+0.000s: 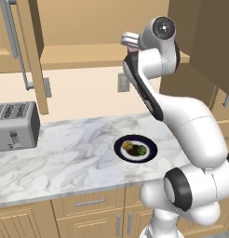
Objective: Pick the avocado and bread from the counter and place them on the plate. Then pick the jam from the cabinet and place it next to the plate. Lastly close the cabinet door.
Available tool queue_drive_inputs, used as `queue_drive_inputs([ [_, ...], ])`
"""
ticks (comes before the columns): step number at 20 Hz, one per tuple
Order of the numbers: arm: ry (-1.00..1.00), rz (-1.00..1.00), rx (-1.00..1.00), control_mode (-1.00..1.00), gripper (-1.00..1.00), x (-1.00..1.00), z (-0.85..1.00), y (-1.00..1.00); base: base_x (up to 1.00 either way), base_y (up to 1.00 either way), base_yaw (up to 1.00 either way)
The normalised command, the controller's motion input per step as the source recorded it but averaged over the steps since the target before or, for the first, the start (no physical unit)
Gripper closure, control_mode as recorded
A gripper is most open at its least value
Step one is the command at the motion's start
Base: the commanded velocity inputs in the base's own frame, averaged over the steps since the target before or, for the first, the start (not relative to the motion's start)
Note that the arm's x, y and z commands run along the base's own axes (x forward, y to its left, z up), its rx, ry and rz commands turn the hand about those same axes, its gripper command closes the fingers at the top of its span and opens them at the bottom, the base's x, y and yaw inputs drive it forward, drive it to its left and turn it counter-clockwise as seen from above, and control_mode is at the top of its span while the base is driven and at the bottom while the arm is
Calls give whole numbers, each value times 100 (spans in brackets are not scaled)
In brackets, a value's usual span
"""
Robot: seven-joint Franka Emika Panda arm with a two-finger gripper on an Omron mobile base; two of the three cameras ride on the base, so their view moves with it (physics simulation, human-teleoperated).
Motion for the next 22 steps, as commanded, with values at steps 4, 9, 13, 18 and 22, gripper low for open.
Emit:
queue_drive_inputs([
  [4,0,8,-1,-100,-100,40,0,-9,0,0,0],
  [9,0,7,-3,-100,-100,38,0,-3,0,0,0],
  [13,0,8,-8,-100,-100,35,0,-3,0,0,0],
  [18,0,7,-12,-100,-100,37,0,-3,0,0,0],
  [22,5,5,-14,-100,-100,21,-4,-4,0,0,0],
])
